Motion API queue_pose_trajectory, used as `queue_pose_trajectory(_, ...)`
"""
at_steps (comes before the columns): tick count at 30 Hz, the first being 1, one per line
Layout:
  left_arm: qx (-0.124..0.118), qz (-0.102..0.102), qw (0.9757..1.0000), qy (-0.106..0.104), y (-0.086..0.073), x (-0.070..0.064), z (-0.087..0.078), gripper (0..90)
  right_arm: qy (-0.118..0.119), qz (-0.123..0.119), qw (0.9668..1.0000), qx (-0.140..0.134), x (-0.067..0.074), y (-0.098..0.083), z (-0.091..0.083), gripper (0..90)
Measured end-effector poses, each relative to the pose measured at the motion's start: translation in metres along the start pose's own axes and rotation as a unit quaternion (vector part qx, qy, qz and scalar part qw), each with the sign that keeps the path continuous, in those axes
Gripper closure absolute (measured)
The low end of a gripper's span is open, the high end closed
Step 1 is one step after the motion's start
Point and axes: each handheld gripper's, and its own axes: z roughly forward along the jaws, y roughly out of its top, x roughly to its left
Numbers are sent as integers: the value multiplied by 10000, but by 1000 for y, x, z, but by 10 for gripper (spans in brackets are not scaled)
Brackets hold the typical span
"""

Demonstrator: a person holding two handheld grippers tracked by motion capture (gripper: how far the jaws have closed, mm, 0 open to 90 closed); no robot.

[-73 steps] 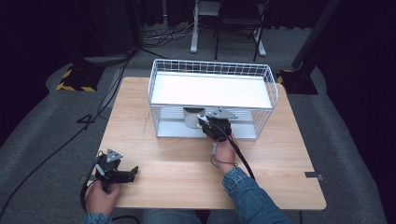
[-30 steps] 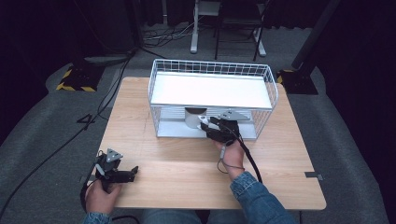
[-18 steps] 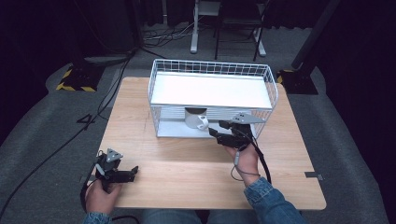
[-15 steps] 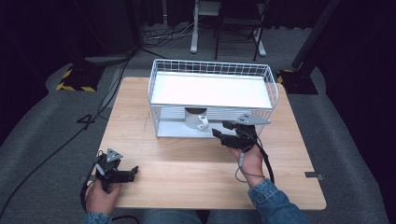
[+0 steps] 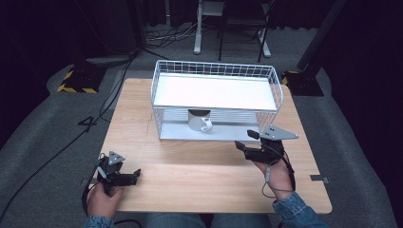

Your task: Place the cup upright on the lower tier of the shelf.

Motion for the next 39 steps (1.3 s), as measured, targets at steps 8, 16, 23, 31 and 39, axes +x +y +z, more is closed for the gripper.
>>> queue_pose_trajectory(8, 0, 6, 10000, 22, 0, 0, 0, 13, -48, 269, 9994, 197, -23, -25, -25, 258)
queue_pose_trajectory(16, 1, 6, 10000, 21, 0, 0, 0, 13, -27, 627, 9971, 440, -42, -57, -39, 154)
queue_pose_trajectory(23, -4, -3, 10000, 23, 1, 0, 0, 13, -264, 792, 9944, 653, -58, -85, -44, 151)
queue_pose_trajectory(31, -1, 1, 10000, 29, 1, 0, 0, 13, -491, 949, 9881, 1103, -71, -117, -41, 147)
queue_pose_trajectory(39, -2, -3, 10000, 29, 1, 0, 0, 13, -751, 762, 9844, 1397, -73, -137, -34, 143)
